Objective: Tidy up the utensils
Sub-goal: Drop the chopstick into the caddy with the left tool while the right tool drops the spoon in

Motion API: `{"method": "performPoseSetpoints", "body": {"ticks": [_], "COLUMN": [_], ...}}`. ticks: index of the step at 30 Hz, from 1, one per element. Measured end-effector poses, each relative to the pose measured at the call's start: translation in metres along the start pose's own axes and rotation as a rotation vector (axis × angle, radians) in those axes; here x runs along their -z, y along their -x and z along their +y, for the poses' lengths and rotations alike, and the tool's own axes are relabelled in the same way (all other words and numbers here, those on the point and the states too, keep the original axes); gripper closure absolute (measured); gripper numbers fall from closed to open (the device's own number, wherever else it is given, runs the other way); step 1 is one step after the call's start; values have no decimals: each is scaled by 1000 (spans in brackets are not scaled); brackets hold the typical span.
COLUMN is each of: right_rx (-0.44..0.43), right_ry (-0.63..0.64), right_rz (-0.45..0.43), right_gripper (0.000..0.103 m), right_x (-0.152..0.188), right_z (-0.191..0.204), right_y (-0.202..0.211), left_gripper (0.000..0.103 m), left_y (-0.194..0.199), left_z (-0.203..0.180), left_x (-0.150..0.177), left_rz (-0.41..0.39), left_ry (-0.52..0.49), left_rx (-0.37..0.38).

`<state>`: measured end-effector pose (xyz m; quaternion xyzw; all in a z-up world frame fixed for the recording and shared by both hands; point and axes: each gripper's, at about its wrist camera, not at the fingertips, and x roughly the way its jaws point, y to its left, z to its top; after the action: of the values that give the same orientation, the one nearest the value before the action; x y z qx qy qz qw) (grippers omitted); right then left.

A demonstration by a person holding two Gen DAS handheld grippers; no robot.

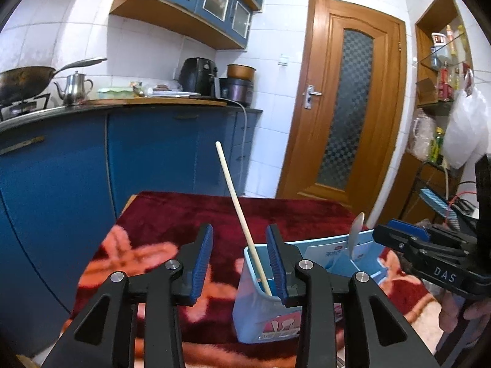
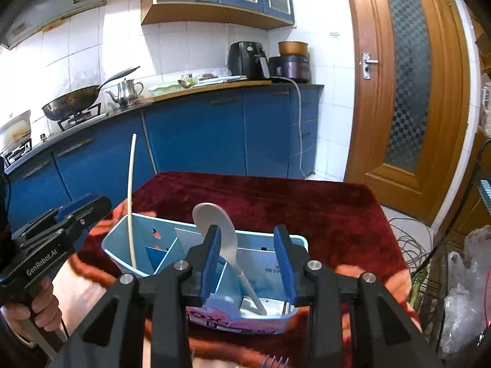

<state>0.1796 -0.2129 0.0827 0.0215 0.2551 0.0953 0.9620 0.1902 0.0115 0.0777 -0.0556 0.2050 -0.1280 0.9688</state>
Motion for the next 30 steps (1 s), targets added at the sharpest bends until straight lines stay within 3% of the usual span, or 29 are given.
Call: {"method": "performPoseSetpoints", "body": {"ticks": [5, 12, 14, 19, 20, 22, 24, 30], "right_rx": [29, 19, 12, -13, -13, -14, -17, -30], "right_ry": [-27, -74, -85, -107, -110, -117, -129, -170], "right_rz": [-3, -7, -8, -7, -8, -12, -15, -25], "right_gripper": [61, 55, 54, 54, 54, 54, 54, 53], "right_x": [6, 18, 24, 41, 43, 48, 53, 63], "right_z": [1, -6, -9, -19, -23, -29, -36, -53], "right_y": [22, 48, 54, 62, 63, 66, 68, 72], "left_gripper": [66, 63, 63, 63, 65, 95, 97, 99], "left_y": [-2, -20, -31, -55, -58, -63, -61, -36], "left_z": [2, 2, 6, 19, 20, 23, 22, 2], "left_x": [-11, -23, -28, -37, -38, -39, -39, -44], "left_rz": [24, 57, 78, 114, 120, 128, 113, -37], "left_ry": [-30, -68, -43, 63, 79, 111, 123, 79], "left_rx": [33, -21, -34, 24, 37, 74, 86, 29]}}
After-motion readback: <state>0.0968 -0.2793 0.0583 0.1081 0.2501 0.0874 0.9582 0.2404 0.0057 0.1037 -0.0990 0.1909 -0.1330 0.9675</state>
